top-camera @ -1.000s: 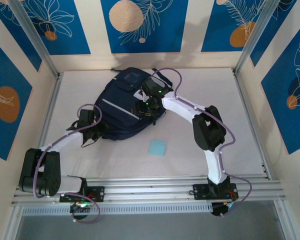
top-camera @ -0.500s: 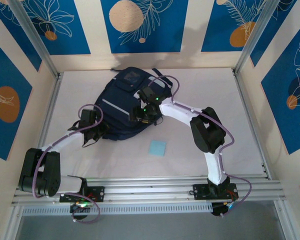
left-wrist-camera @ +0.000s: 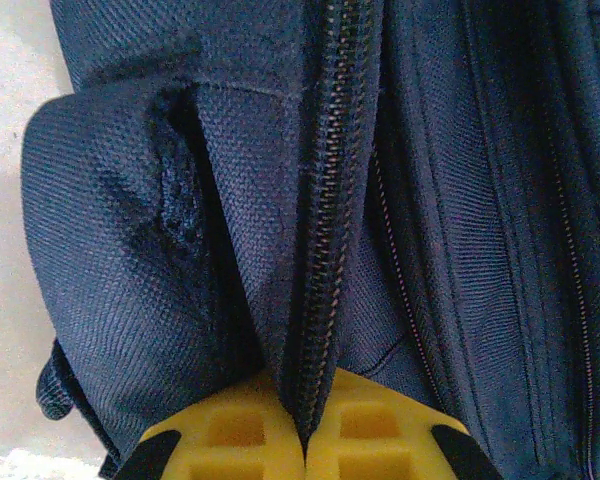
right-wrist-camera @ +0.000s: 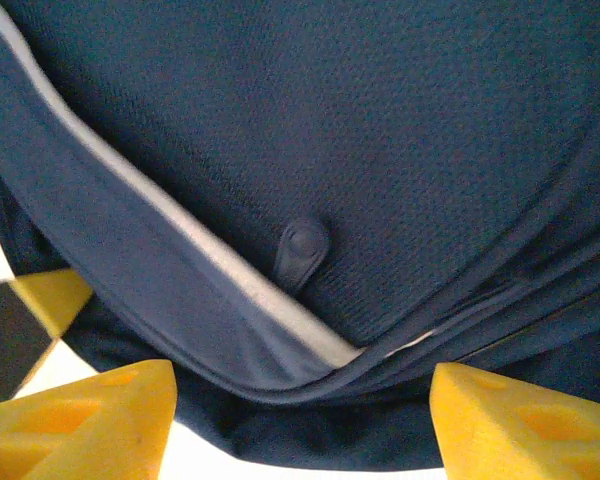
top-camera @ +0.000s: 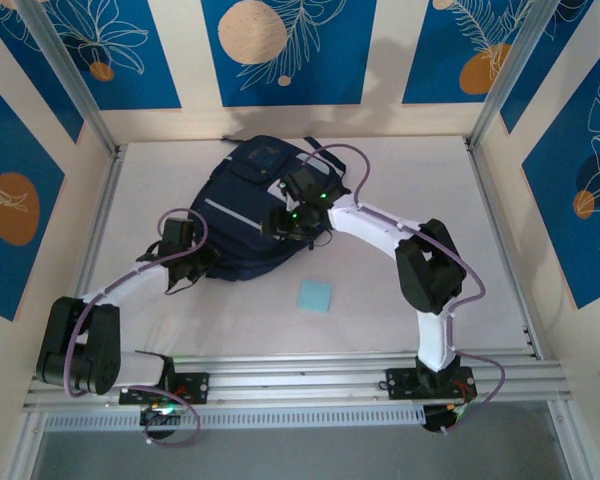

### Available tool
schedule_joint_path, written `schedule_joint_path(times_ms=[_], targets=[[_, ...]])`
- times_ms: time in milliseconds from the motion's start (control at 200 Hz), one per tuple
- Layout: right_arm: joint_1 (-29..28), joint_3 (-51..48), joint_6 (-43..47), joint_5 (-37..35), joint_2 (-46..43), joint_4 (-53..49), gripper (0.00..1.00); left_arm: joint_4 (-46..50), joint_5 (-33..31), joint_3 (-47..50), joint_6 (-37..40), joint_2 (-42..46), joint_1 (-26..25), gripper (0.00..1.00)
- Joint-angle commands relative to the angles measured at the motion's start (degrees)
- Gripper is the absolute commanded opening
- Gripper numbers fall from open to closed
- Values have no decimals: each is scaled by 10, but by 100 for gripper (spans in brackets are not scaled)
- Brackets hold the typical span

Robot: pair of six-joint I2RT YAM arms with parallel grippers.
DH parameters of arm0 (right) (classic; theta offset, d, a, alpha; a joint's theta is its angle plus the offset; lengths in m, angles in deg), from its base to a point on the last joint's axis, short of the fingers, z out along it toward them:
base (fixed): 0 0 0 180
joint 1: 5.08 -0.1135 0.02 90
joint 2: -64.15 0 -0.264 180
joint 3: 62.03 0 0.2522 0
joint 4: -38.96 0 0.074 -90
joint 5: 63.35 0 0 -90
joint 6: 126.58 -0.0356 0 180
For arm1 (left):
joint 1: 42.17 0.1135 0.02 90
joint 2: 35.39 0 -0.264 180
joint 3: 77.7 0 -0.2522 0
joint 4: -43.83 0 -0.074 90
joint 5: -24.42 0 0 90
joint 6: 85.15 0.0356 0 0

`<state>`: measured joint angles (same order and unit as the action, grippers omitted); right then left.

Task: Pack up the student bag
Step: Zip the student bag at the top-center of the table, then unzip the student bag at the top-center of the table.

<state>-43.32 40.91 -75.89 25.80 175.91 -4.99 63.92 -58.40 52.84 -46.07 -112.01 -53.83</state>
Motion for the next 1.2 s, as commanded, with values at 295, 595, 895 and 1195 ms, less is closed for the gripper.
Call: schedule_joint_path(times_ms=[295,595,895,1195], targets=[[29,55,48,23,56,21,80,-29,13,-4,-4,12,-14,0],[-2,37,16,65,60,30,80,-42,15,-5,-11,5,-17,0],[-66,-36,-41,122,4,52,80,-63,16,-13,-18,-9,-25,0],[-41,-54,-19,87,-40,6,76,-23,-1,-20,9,13,-26,0]])
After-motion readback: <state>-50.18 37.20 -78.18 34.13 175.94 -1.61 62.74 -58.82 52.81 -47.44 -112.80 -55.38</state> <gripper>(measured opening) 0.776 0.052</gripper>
